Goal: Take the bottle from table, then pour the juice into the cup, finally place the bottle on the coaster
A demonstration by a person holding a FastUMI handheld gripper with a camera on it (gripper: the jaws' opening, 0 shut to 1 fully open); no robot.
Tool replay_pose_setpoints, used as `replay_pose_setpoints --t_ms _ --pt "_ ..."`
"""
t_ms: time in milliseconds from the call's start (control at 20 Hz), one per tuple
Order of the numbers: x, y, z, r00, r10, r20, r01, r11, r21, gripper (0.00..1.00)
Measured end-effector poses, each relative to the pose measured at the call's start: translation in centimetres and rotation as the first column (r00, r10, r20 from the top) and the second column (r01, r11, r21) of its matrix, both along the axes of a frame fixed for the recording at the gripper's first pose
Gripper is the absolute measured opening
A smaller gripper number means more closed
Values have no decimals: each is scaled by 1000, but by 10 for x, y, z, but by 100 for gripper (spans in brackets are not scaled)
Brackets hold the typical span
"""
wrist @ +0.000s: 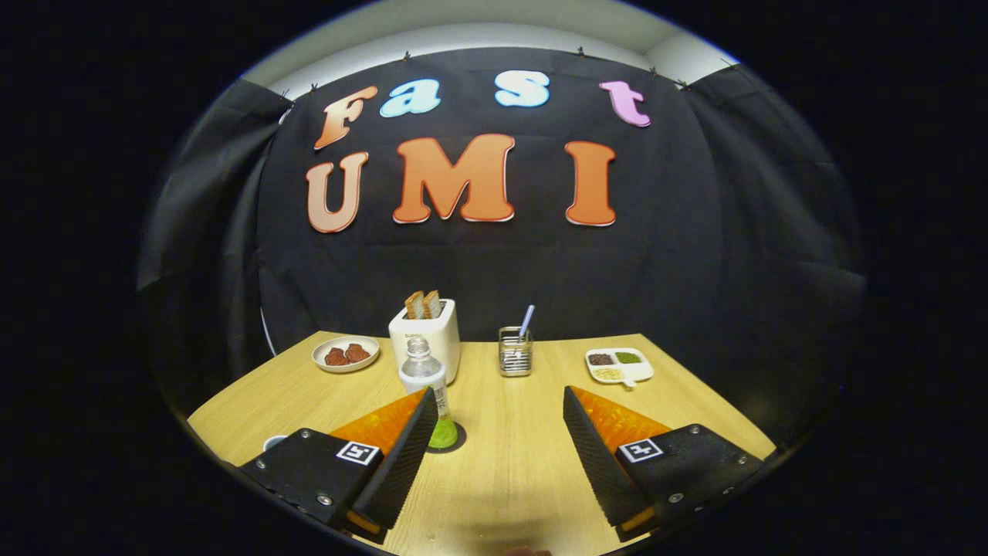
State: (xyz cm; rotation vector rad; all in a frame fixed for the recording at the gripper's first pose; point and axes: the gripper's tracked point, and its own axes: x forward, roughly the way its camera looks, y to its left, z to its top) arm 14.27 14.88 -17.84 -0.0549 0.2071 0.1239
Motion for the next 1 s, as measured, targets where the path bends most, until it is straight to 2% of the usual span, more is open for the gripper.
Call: replay_pose_setpoints --t_ms 200,450,1000 --pt "-45 -54 20 998 -59 33 58 998 32 97" --pt "-78 -99 19 993 -111 38 110 994 21 97" --pt "-99 -105 46 990 -95 104 95 995 -1 97"
